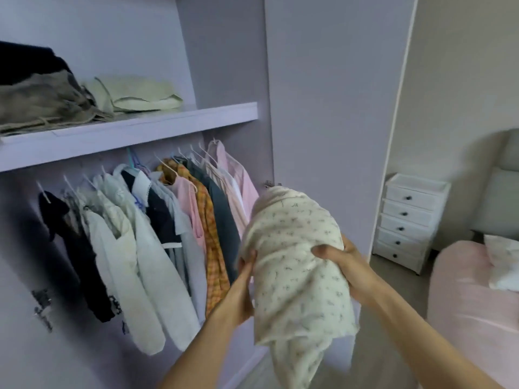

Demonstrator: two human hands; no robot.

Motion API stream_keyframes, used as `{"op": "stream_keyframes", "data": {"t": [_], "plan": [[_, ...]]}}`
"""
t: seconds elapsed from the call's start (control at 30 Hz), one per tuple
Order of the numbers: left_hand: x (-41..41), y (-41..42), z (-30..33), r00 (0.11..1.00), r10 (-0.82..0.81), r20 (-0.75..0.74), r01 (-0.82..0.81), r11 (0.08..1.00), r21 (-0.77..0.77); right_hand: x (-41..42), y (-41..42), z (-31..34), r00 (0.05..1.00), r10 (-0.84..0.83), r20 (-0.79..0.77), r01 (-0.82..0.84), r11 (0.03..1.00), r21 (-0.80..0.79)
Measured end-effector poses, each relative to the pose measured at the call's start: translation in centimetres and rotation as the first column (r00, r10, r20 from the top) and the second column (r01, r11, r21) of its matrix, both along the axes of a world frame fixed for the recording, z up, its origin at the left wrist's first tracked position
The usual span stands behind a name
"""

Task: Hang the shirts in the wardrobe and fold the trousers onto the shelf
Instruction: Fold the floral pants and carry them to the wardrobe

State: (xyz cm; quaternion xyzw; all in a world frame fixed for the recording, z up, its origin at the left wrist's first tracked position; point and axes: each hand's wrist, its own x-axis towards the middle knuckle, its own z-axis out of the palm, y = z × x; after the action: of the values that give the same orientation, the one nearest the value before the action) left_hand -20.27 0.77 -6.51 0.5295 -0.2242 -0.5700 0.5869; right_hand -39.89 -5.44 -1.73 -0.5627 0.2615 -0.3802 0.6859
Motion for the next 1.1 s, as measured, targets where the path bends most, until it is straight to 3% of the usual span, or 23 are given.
{"op": "stream_keyframes", "data": {"t": [0.13,0.27,0.5,0.63,0.73,0.8,0.9,1.0,1.1], "plan": [[3.4,-0.5,2.9,0.978,0.086,-0.191,-0.128,0.968,-0.217,3.5,-2.8,1.8,0.971,0.236,0.048,-0.238,0.971,0.041],[6.6,-1.2,6.4,0.968,0.072,-0.24,-0.151,0.932,-0.33,8.4,-5.7,4.7,0.962,0.273,0.014,-0.273,0.962,0.0],[13.1,-4.5,13.0,0.953,0.182,-0.241,-0.281,0.828,-0.485,15.6,-10.8,11.6,0.931,0.359,-0.068,-0.366,0.92,-0.139],[16.7,-6.2,19.3,0.975,0.178,-0.136,-0.221,0.86,-0.46,19.6,-14.0,14.9,0.956,0.272,-0.105,-0.29,0.931,-0.224],[18.7,-8.2,24.3,0.974,0.202,-0.107,-0.228,0.857,-0.462,23.1,-16.2,18.6,0.98,0.004,-0.198,-0.088,0.905,-0.417],[19.9,-9.4,27.1,0.967,0.208,-0.15,-0.255,0.837,-0.483,24.9,-17.4,21.4,0.974,-0.1,-0.202,-0.025,0.842,-0.539],[22.3,-12.1,31.3,0.943,0.259,-0.208,-0.331,0.781,-0.53,26.9,-18.5,25.6,0.989,-0.09,-0.117,-0.019,0.707,-0.707],[24.2,-14.9,34.4,0.864,0.435,-0.253,-0.501,0.689,-0.524,29.1,-18.7,28.3,0.994,-0.053,-0.098,-0.064,0.448,-0.892],[26.7,-18.3,36.2,0.721,0.581,-0.377,-0.687,0.534,-0.493,33.2,-20.6,29.6,0.934,-0.26,-0.245,-0.212,0.148,-0.966]]}}
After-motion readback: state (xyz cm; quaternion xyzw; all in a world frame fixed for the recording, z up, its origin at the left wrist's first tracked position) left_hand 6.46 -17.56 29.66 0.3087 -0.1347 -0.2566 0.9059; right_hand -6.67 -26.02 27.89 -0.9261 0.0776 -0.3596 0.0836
